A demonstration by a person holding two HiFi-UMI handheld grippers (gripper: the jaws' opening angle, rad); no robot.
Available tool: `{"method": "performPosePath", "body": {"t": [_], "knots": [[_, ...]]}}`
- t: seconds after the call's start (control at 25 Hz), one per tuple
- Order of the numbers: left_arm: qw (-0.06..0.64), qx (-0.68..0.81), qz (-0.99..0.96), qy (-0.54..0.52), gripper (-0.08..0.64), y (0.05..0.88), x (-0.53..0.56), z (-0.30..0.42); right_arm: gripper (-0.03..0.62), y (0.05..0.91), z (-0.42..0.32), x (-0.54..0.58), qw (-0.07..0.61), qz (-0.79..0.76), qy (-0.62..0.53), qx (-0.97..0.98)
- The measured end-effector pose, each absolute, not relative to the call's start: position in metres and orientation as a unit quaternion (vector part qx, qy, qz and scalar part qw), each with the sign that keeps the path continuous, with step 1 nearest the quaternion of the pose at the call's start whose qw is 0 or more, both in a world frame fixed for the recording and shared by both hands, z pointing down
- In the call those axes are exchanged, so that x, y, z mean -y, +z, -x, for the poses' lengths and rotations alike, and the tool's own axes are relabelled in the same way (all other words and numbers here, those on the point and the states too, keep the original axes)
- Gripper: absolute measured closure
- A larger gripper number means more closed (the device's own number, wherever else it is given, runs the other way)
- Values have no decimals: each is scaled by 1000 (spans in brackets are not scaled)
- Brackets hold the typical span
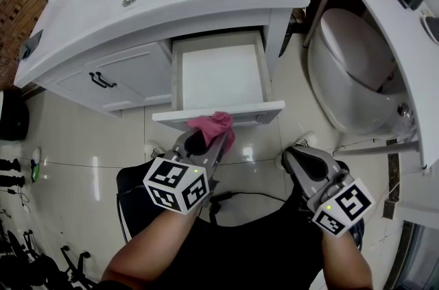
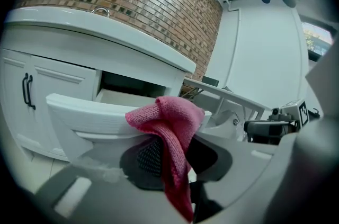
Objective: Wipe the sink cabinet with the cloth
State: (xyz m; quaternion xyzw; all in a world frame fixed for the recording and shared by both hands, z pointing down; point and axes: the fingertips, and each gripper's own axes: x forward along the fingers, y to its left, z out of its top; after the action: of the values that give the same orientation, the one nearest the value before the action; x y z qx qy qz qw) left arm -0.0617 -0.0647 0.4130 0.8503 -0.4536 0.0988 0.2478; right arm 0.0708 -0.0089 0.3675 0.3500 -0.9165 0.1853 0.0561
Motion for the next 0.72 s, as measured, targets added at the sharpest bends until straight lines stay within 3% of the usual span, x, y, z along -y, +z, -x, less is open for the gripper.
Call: {"method": "performPosePath", "body": {"t": [0.72], "knots": [[232, 384, -887, 112, 453, 419, 73, -41, 586, 370, -101, 1, 55, -373, 190, 907]]}}
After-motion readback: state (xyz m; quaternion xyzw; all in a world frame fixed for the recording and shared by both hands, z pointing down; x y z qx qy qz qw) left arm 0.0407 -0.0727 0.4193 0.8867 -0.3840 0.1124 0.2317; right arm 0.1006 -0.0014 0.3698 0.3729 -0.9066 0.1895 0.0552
